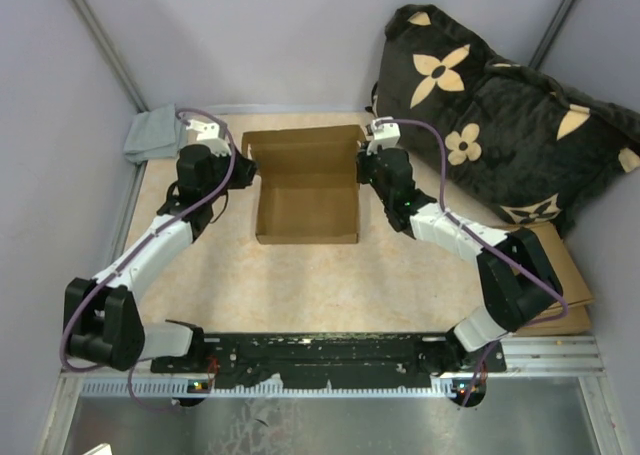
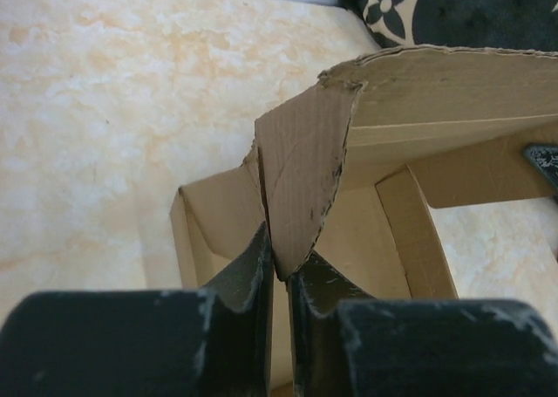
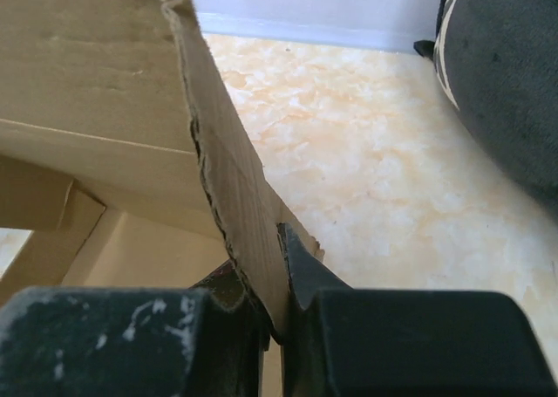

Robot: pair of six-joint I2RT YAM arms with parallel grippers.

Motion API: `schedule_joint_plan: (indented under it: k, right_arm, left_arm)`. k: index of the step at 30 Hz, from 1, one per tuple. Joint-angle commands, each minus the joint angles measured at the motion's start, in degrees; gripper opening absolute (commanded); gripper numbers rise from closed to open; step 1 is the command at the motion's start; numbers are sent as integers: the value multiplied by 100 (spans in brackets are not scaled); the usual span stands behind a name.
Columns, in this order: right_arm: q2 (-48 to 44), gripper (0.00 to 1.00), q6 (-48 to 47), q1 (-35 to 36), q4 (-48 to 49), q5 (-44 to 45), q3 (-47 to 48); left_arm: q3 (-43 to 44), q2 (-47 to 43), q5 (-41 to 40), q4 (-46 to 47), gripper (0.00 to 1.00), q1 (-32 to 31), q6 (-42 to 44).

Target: Fold the paper box

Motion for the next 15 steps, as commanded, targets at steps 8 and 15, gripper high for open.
schedule_joint_plan:
  k: [8,15]
  right_arm:
    - [-387,6,707,420,172,-286,-384]
    - [-36,6,609,418,-429,89,537]
  left_arm:
    - [-594,-643,86,-591,14,-283,-178]
    - [-441,-782,194,-992,14,-407,-204]
